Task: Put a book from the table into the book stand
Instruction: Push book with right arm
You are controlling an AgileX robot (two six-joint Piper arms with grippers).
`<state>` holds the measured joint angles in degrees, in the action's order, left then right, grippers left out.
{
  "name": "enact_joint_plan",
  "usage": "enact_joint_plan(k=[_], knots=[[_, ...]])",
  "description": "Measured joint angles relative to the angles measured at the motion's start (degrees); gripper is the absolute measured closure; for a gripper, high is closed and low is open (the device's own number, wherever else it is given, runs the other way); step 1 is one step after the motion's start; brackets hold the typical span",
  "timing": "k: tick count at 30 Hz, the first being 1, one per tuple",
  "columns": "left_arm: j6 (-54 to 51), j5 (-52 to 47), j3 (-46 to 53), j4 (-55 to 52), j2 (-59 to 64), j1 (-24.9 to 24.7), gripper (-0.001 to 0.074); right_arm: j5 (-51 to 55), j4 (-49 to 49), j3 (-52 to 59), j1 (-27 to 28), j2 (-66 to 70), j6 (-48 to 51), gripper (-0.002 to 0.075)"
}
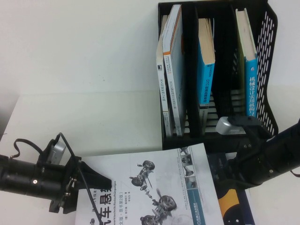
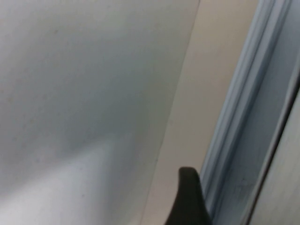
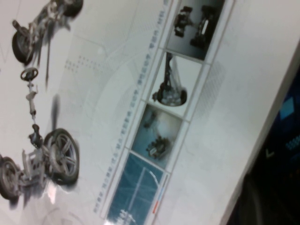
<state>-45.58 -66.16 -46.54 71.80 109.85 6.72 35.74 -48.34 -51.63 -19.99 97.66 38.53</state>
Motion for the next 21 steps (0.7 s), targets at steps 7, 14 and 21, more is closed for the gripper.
enact_joint_plan(k=[7,14,21], knots=[[-0.6,0.3,0.2,1.7,0.1,-0.5,0.0259,0.0,-0.3,0.0,0.0,0.0,0.0,0.0720],[-0.6,0.5,0.5,2.0,0.1,-0.5,0.0258,0.0,-1.5,0.0,0.0,0.0,0.4,0.0720],[-0.6,0.9,1.7,2.6,0.1,-0.5,0.0258,-0.3,-4.4,0.0,0.0,0.4,1.4,0.0720]])
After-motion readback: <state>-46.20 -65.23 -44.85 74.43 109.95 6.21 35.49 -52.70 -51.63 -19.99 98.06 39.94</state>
